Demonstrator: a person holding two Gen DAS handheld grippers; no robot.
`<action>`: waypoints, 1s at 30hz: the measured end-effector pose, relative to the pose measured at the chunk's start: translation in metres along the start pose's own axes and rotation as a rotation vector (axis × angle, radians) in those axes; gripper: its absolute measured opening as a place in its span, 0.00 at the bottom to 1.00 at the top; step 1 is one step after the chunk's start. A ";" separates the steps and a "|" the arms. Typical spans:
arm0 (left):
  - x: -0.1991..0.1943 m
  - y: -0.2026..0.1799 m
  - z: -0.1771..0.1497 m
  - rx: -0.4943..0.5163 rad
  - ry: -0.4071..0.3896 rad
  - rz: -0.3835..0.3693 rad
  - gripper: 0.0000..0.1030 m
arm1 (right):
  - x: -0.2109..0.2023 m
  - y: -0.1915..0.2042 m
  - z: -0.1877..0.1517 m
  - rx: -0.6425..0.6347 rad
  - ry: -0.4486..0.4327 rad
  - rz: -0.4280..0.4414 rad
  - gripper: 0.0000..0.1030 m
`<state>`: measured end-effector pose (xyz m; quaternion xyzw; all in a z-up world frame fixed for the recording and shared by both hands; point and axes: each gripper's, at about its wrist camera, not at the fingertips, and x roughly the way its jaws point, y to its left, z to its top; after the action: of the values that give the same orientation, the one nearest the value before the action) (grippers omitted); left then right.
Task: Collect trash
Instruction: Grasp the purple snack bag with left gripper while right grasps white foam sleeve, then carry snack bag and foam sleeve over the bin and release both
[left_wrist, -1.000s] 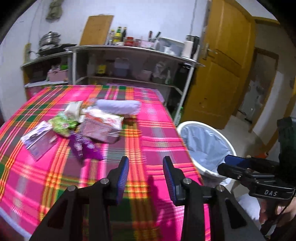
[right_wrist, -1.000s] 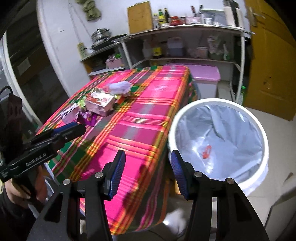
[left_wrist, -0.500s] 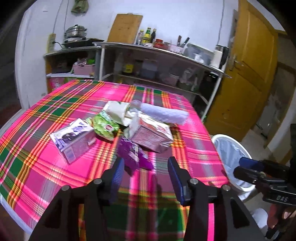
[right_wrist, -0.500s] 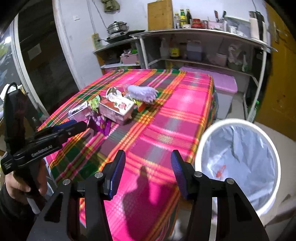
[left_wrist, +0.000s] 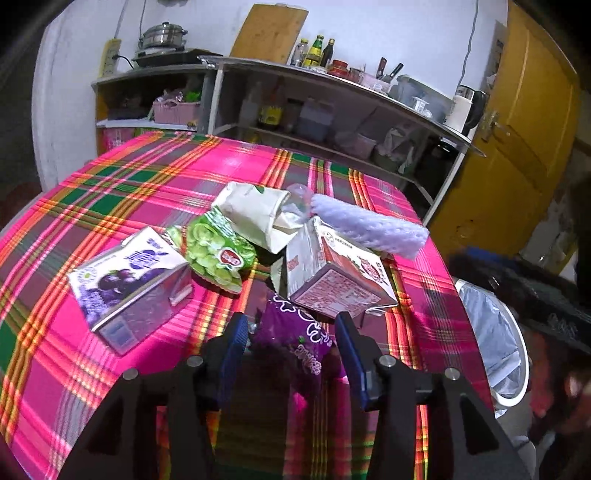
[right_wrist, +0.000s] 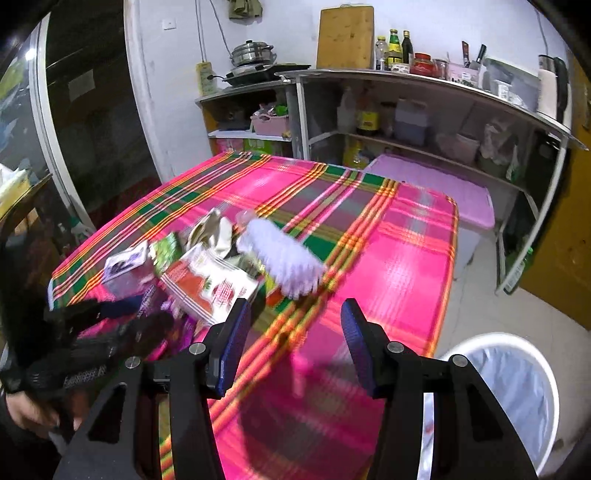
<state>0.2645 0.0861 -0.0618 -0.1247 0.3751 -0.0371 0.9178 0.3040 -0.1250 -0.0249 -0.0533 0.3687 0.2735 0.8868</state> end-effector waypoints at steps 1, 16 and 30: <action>0.003 0.000 -0.001 -0.002 0.009 -0.003 0.47 | 0.008 -0.001 0.006 -0.002 0.004 0.001 0.51; -0.004 0.003 -0.008 -0.016 -0.012 -0.047 0.35 | 0.046 0.000 0.017 0.011 0.051 0.062 0.23; -0.048 -0.014 -0.018 0.031 -0.057 -0.052 0.32 | -0.031 -0.013 -0.021 0.111 -0.043 0.054 0.20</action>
<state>0.2184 0.0764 -0.0378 -0.1210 0.3447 -0.0634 0.9287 0.2795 -0.1561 -0.0201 0.0118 0.3656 0.2775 0.8884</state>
